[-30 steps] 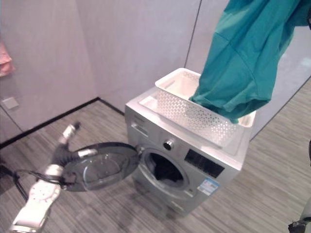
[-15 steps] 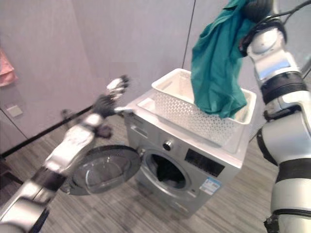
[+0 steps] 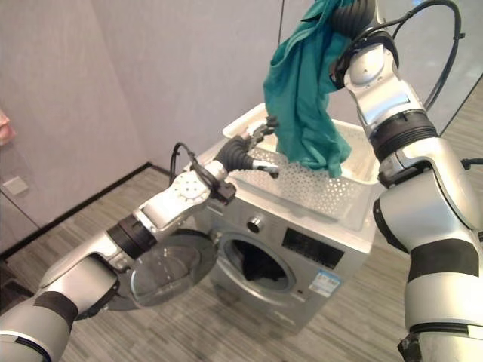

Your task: Grab the laundry basket,head to the washer,open it,put in the laundry and shut it.

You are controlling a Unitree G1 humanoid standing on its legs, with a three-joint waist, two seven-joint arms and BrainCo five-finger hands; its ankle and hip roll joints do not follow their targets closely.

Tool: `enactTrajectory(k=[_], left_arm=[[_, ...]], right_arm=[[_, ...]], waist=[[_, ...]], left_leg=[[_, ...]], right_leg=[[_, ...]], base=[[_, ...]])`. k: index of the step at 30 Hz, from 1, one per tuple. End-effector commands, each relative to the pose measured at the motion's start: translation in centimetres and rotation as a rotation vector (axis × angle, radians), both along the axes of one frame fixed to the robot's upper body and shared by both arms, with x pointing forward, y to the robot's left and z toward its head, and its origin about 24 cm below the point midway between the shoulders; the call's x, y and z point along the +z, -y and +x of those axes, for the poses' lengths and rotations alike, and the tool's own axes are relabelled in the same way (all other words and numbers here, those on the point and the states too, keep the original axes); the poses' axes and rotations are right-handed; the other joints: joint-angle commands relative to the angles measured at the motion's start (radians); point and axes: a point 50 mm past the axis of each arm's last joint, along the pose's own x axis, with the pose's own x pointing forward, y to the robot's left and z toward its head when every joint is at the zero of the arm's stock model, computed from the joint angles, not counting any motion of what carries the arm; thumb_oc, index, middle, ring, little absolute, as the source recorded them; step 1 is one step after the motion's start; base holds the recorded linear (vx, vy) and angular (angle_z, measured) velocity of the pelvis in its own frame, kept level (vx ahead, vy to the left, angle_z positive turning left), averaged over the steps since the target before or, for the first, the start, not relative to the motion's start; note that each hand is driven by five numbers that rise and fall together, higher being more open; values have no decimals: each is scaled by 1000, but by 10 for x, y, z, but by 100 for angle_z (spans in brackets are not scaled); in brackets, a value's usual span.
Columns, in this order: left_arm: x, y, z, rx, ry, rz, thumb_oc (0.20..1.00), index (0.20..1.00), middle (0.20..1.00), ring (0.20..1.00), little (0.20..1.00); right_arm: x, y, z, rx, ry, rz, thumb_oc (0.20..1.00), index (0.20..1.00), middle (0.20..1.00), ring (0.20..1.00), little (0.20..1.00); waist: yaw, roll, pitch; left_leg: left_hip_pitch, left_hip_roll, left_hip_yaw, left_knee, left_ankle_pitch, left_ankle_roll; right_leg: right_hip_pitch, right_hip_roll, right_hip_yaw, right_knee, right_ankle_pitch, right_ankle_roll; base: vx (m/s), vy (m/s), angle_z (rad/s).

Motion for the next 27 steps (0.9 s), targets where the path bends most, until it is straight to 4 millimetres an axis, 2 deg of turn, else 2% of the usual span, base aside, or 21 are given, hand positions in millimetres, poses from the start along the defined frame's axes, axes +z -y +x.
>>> enactTrajectory(k=[1,3,11,15,20,24,27], left_arm=[[46,13,10,-9,112,-15,1000,1000,1000,1000,1000],[47,22,18,28,108,10,1000,1000,1000,1000,1000],[49,31,37,177,47,-52,1000,1000,1000,1000,1000],[62,35,43,217,31,-99,1000,1000,1000,1000,1000],[69,35,45,218,6,-132,1000,1000,1000,1000,1000],[83,28,46,211,-44,-234,1000,1000,1000,1000,1000],[84,26,47,220,-47,-240,1000,1000,1000,1000,1000]], right_arm=[[73,-1,-25,-11,212,17,200,200,200,200,200],[72,-9,-23,12,204,19,200,200,200,200,200],[68,-38,-22,125,190,24,200,200,200,200,200],[70,-51,-24,167,196,17,200,200,200,200,200],[71,-53,-25,178,203,26,200,200,200,200,200],[73,-49,-26,160,204,21,200,200,200,200,200],[74,-48,-26,155,205,25,200,200,200,200,200]], waist=[[20,-39,15],[17,-39,15],[3,-38,13],[-4,-34,7],[-5,-30,4],[-7,-26,-5],[-7,-26,-6]], left_leg=[[2,-43,-70,5,-59,16],[1,-42,-73,5,-58,14],[4,-41,-68,5,-57,11],[5,-42,-66,5,-58,10],[5,-41,-64,5,-59,9],[9,-43,-62,5,-61,9],[10,-42,-63,5,-61,9]], right_leg=[[90,29,-8,5,-140,63],[90,29,-9,5,-141,63],[93,30,-9,5,-144,61],[93,30,-2,5,-143,60],[94,30,1,5,-143,60],[97,30,5,5,-143,61],[98,30,5,5,-144,61]], base=[[0,0,0],[-5,-8,2],[0,0,0],[0,0,0],[0,0,0],[0,0,0],[0,0,0]])
